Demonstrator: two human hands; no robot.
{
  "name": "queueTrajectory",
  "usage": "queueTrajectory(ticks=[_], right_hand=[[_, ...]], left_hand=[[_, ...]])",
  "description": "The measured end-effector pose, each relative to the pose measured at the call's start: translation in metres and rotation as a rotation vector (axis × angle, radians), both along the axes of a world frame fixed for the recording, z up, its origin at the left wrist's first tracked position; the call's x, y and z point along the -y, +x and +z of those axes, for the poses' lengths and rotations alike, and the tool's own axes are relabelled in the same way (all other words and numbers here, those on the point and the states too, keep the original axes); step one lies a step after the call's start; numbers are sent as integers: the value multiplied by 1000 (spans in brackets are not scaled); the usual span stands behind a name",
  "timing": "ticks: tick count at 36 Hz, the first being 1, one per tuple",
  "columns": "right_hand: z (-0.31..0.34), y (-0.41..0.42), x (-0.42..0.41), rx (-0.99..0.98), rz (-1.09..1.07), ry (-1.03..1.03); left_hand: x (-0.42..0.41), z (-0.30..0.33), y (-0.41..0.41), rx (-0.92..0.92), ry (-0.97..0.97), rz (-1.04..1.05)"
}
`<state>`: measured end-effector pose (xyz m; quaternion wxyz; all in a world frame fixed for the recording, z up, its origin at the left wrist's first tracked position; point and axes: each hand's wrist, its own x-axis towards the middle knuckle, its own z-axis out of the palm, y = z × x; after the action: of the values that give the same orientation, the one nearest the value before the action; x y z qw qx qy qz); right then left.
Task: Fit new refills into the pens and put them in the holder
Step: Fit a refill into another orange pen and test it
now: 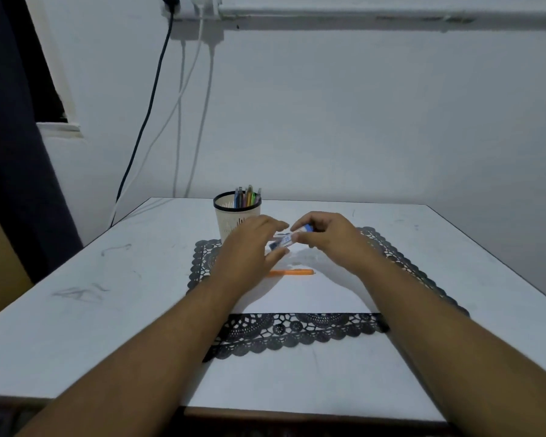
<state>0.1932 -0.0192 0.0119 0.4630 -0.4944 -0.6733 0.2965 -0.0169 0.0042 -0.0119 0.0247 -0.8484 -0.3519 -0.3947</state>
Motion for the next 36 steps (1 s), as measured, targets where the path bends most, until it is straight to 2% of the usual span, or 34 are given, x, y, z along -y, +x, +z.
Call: queueTrajectory(ticks=[5, 12, 19, 28, 36], right_hand=[[0, -7, 7, -66, 6, 11], [4, -9, 12, -521, 116, -194], [5, -15, 16, -727, 119, -313], [4, -20, 13, -790, 58, -390], [1, -16, 14, -625, -33, -283]], left_hand=[[2, 0, -3, -13, 78, 14], [-4, 0, -6, 40, 122, 35], [-5, 0, -6, 81, 228, -2], [-5, 0, -8, 82, 222, 17], [-1, 5, -9, 85, 114, 43]])
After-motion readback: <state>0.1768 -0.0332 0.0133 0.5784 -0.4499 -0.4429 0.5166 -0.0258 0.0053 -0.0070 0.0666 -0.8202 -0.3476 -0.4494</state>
